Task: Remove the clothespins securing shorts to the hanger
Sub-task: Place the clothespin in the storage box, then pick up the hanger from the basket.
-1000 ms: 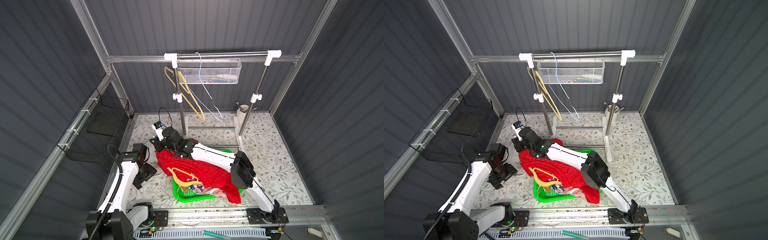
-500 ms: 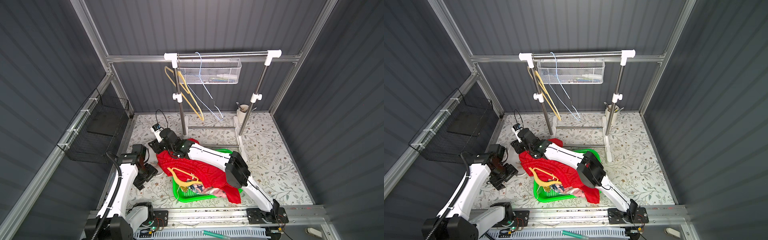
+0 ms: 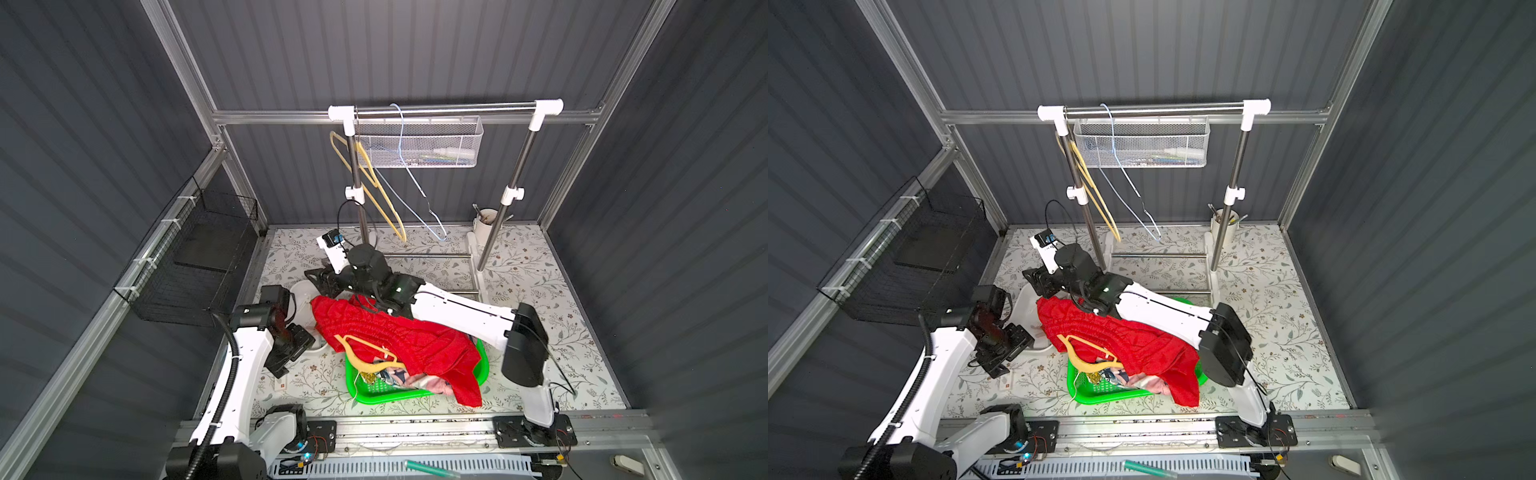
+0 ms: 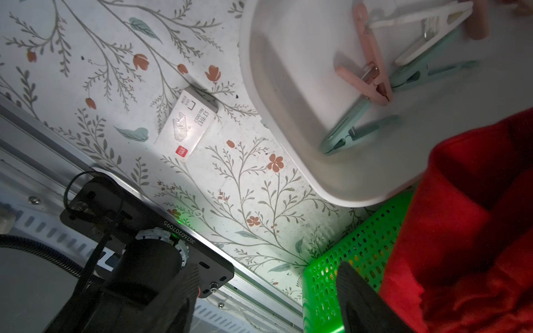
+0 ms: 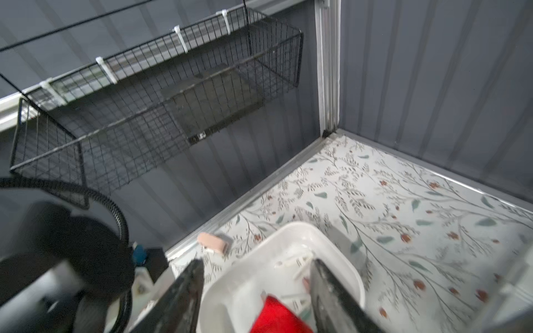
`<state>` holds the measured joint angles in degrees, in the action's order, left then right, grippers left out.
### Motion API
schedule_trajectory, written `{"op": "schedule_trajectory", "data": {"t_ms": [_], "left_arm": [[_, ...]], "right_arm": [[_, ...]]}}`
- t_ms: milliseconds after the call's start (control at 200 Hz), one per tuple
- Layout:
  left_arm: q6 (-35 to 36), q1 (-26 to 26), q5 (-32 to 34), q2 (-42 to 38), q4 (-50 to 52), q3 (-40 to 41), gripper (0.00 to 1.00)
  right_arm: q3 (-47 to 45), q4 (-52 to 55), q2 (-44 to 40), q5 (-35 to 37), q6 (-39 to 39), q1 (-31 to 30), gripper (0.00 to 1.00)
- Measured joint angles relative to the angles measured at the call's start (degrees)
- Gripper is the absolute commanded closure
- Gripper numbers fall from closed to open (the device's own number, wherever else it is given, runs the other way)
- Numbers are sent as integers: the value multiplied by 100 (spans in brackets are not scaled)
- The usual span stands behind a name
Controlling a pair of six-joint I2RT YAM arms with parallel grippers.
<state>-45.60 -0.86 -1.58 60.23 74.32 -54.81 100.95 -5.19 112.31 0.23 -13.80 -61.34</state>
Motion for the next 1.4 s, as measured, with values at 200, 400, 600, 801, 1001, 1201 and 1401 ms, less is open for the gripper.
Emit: {"op": "schedule_trajectory", "data": {"t_ms": [200,400,600,801,1001,1201,1401], "left_arm": [[199,0,-319,4,-28,-153,23],[369,0,-726,42,-199,-227,23],[411,-11,-1158,227,-459,-247,23],[407,-11,-1410,610,-647,-415,23],[404,-37,-1526,933,-841,-546,23],[380,-37,-1692,1172,-984,-568,23],[343,-37,-1757,1224,-1019,-699,23]], "right_arm": [[-1926,-520,-1360,389,715,-275,39],[-3836,-664,-2791,909,1998,-1071,39],[-4898,-83,-3886,1408,3370,-1596,41],[-5178,723,-4317,1554,4269,-1641,42],[-5178,1248,-4317,1414,4747,-1687,43],[-5156,1434,-3939,1364,5082,-1777,46],[-5025,1504,-3530,1526,5445,-1790,51]]}}
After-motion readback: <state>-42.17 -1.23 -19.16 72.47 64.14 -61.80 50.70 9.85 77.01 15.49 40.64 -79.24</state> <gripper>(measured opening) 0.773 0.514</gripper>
